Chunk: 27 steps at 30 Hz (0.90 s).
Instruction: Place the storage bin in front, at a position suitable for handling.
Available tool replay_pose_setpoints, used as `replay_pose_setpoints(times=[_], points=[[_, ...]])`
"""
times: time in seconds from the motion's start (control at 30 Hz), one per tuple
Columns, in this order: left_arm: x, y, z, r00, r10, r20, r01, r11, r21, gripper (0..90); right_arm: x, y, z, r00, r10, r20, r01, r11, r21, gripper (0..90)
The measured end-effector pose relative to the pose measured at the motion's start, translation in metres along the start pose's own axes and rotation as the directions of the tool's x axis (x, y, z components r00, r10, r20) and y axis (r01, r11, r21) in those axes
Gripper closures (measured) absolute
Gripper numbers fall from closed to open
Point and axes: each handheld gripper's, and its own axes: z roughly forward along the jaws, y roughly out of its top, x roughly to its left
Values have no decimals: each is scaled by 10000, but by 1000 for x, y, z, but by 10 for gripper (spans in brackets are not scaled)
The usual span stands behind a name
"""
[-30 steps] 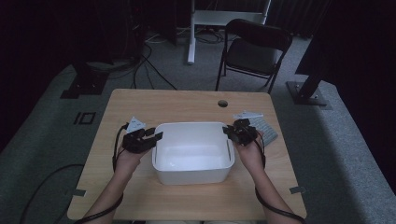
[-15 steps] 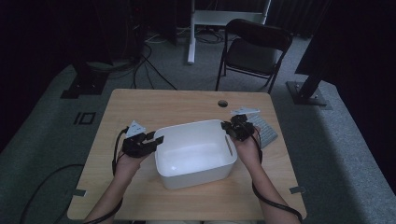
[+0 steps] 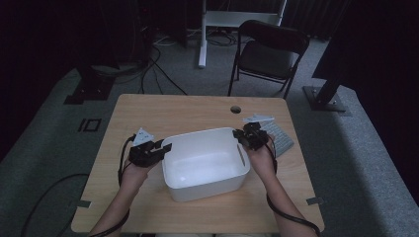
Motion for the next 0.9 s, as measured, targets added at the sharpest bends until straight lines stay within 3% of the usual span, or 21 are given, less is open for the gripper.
replay_pose_setpoints(times=[0.13,0.2,0.47,0.6,0.9], points=[[4,0,2,9999,-131,-80,130,9999,-44,709,4,-1,0,9999,-82,-151,82,10000,11,845],[6,-1,3,9995,-258,164,259,9997,-33,742,7,-1,0,9997,-137,-192,137,9999,44,844],[5,-1,-2,9996,-265,131,266,9996,-58,757,10,-1,-1,10000,55,-29,-55,10000,77,848],[2,3,-2,9988,435,-215,-430,9988,239,803,11,-1,-1,9999,128,10,-128,9999,73,847],[22,2,-3,9992,371,129,-371,9993,-9,801,22,-5,-2,9988,418,-248,-420,9991,-56,818]])
